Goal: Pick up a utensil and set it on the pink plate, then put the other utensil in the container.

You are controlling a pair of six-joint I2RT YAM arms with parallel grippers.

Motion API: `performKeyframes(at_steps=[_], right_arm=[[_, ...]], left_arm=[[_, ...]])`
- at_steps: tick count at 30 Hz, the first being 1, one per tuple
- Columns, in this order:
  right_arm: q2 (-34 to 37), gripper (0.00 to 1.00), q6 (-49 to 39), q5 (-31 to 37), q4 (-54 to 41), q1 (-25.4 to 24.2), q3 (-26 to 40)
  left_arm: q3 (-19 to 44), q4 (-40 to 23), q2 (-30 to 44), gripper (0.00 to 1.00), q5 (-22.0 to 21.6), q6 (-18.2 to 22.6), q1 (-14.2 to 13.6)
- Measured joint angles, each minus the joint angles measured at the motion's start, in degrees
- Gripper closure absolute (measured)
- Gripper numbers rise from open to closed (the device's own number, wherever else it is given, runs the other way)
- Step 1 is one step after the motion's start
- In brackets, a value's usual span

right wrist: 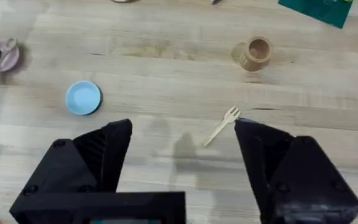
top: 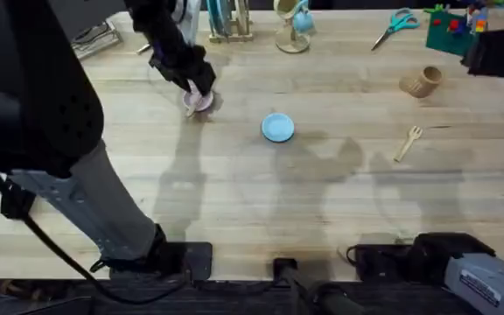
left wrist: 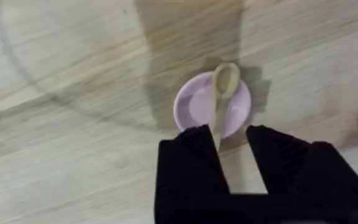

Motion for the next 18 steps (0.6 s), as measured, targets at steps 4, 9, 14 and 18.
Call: performKeyframes(at_steps=[4, 9, 14, 18], right_arm=[[0.0, 0.006, 0.0, 0.0, 0.0, 0.0, 0.0], [0.0, 0.006, 0.0, 0.0, 0.0, 0.0, 0.0], [0.0, 0.006, 0.0, 0.0, 0.0, 0.0, 0.0], [0.0, 0.006, 0.0, 0.0, 0.0, 0.0, 0.0]], left_arm=[[4.3, -2.9, 0.0, 0.584, 0.0, 0.0, 0.0], [8.5, -7.0, 0.0, 0.102, 0.0, -0.2, 0.0], [13.1, -10.9, 0.0, 0.004, 0.1, -0.2, 0.0], [13.8, -11.5, -0.5, 0.005, 0.6, 0.0, 0.0]])
